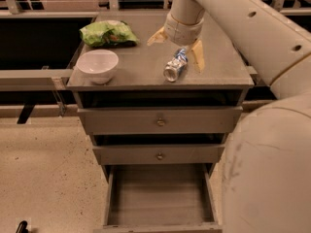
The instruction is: Place redbull can into bottom drawer
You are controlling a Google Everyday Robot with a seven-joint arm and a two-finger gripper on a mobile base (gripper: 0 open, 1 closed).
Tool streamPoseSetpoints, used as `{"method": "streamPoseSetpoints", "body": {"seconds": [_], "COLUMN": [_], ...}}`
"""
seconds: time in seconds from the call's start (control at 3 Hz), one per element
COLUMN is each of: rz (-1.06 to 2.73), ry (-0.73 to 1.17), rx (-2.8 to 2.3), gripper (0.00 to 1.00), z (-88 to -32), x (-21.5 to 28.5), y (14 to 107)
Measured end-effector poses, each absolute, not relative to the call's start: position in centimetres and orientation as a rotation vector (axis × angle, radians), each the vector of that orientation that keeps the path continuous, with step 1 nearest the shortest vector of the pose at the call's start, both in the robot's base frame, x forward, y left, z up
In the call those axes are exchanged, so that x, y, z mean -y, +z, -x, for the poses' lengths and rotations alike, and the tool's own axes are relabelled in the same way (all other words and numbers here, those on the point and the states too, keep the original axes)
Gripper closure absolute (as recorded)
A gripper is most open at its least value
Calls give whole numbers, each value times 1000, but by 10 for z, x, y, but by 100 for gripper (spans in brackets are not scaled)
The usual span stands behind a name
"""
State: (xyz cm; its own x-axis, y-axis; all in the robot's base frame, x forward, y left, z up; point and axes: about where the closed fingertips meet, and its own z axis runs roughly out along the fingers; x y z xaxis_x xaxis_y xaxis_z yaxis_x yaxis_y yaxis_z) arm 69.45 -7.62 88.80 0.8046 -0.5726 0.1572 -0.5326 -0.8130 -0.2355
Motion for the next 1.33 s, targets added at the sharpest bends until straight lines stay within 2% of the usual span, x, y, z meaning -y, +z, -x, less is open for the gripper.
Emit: {"method": "streamPoseSetpoints", "body": {"seconds": [1.0,1.33], "rz": [2821,2759], "ry": [-229,-176], "rx": [-857,-880], "gripper": [72,100], "z": [-720,-720], "x": [64,70], "y": [854,854]}}
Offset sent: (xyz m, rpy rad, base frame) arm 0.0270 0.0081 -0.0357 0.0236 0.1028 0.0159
